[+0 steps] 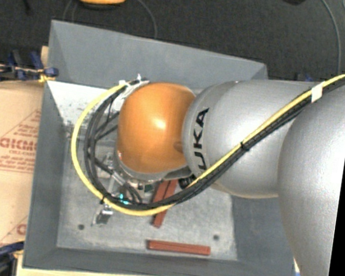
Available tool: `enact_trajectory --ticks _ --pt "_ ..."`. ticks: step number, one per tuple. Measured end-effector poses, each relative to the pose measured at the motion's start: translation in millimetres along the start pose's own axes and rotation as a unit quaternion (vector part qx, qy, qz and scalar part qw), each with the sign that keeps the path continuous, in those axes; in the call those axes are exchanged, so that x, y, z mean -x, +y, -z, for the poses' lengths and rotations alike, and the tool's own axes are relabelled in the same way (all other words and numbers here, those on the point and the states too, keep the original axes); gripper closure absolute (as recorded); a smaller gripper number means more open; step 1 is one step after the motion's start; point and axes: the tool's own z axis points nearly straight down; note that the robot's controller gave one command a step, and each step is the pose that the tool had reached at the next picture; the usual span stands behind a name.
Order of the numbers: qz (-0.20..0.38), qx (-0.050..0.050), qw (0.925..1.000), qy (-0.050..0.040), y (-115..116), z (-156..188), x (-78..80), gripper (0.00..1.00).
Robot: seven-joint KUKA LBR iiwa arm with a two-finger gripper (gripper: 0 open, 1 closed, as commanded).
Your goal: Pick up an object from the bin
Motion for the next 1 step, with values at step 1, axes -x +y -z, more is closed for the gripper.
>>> enact_trajectory --ticks 1 --pt "-0.002 0.001 1.0000 -0.0034 -0.6 3.4 2.0 0.00"
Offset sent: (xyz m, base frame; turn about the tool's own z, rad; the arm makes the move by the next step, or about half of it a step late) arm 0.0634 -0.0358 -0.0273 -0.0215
